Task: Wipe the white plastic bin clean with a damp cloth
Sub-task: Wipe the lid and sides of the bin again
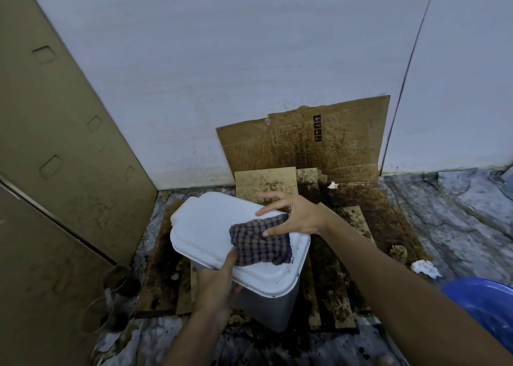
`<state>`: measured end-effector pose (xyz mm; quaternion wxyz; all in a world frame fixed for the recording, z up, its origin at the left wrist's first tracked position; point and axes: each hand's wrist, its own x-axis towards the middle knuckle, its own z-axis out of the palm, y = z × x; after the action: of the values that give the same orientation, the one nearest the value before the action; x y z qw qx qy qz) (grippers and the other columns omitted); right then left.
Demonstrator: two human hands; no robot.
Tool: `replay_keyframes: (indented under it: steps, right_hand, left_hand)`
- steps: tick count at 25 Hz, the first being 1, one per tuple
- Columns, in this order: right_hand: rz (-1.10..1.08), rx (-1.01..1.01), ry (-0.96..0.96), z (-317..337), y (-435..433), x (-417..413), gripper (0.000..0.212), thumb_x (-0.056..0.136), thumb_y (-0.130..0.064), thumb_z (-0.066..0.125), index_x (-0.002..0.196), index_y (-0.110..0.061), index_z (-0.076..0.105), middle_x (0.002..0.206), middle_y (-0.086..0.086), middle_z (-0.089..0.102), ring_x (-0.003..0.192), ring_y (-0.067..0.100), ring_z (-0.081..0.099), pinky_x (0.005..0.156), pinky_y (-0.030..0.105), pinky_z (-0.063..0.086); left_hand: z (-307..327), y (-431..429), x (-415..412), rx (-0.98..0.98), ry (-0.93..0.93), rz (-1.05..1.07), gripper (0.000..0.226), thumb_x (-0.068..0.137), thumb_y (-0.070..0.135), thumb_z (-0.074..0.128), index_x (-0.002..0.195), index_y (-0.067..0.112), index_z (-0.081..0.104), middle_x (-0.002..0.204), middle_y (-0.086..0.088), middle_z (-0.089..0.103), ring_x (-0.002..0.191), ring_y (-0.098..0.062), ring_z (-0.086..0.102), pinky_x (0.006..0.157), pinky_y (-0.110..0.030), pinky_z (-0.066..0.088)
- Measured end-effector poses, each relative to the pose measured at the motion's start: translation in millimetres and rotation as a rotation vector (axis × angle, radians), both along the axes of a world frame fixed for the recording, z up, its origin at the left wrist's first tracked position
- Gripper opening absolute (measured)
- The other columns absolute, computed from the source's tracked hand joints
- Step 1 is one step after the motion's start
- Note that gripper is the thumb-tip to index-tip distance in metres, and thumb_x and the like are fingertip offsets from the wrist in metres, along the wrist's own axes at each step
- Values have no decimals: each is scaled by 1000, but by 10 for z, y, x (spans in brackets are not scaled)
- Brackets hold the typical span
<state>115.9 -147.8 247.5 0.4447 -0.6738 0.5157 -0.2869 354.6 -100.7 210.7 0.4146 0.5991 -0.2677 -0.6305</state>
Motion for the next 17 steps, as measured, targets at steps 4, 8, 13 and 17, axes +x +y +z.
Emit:
replay_keyframes:
  steps: [4,8,13,17]
  right_hand:
    - [-7,-11,16,-50,168,13,43,77,-41,86,118,-40,73,155,-22,38,148,3,27,121,47,30]
    - [14,-14,43,-79,279,132,50,78,-45,84,125,-41,69,156,-20,35,145,5,32,118,43,36]
    - [7,-22,66,-87,411,217,41,81,-47,80,120,-45,70,152,-21,38,140,5,37,111,37,40]
    - [-40,-28,105,-85,467,257,28,80,-45,81,105,-39,70,131,-20,44,127,4,44,111,38,42]
  left_hand:
    - [-48,87,4,-75,-91,16,99,55,52,93,139,16,55,120,-2,73,99,-25,74,69,-38,63]
    - [45,136,125,-152,-435,39,113,71,35,91,158,16,21,152,-9,39,138,-33,43,104,-47,48]
    - [-31,163,298,-271,-561,-109,102,77,48,80,159,39,21,168,-9,9,150,-34,24,105,-53,44]
    - [-40,172,313,-277,-554,-131,99,75,53,79,157,42,24,167,-7,7,149,-36,26,106,-55,45]
